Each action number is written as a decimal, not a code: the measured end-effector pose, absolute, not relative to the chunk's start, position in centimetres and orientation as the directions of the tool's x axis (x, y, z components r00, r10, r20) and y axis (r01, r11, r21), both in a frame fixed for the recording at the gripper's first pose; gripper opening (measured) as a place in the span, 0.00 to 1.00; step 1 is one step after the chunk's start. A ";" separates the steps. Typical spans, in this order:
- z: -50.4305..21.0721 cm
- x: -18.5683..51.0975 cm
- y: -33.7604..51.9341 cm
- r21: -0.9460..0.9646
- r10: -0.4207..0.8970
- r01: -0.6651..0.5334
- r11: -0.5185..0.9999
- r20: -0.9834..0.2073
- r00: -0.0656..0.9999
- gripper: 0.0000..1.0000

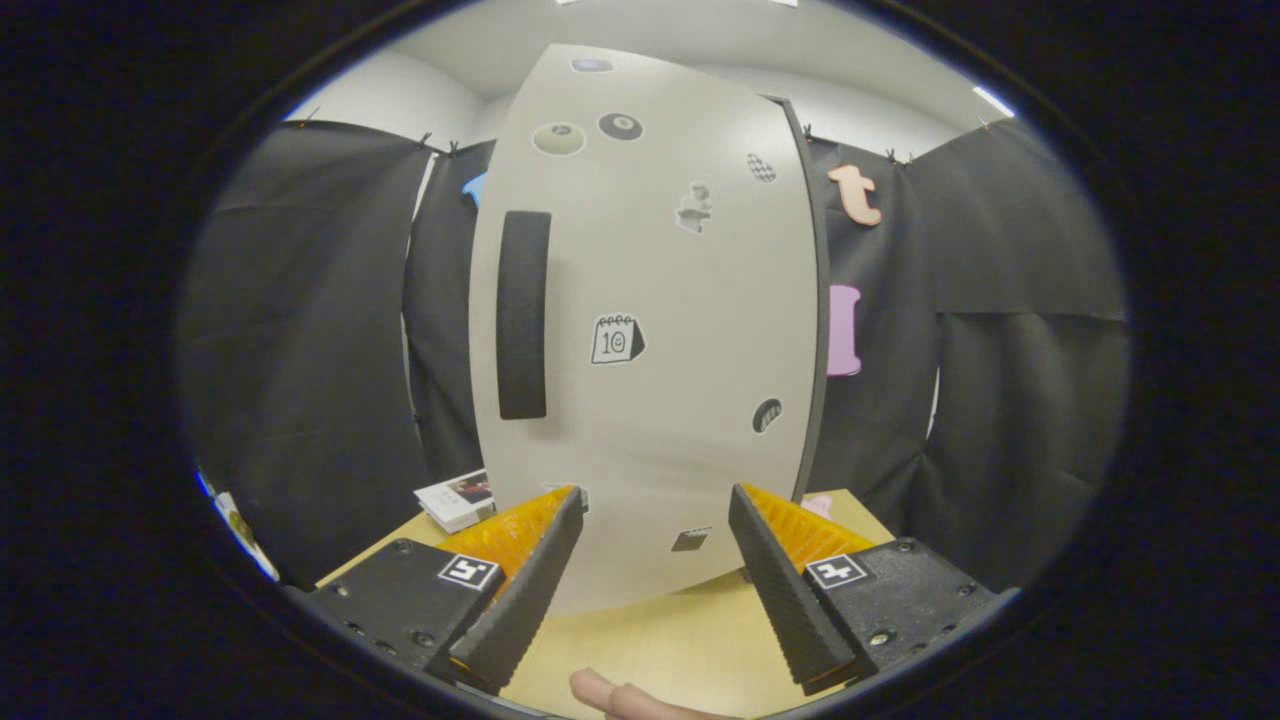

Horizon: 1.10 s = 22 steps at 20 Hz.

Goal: Open the shoe cabinet door, grab the shoes and put them into the shoe cabinet, then close the shoe cabinet door.

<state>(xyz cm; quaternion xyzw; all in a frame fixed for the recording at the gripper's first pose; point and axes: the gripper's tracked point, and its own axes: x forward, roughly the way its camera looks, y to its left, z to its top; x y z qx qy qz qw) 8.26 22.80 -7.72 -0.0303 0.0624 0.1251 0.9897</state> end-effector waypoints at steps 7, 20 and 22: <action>-4.8 3.7 18.8 -0.082 0.110 -0.110 0.991 -0.002 0.994 0.97; -5.6 -0.7 13.4 -0.063 0.033 -0.031 0.998 0.035 0.999 0.97; -5.8 -0.9 13.3 -0.060 0.044 -0.042 0.997 0.027 0.999 0.97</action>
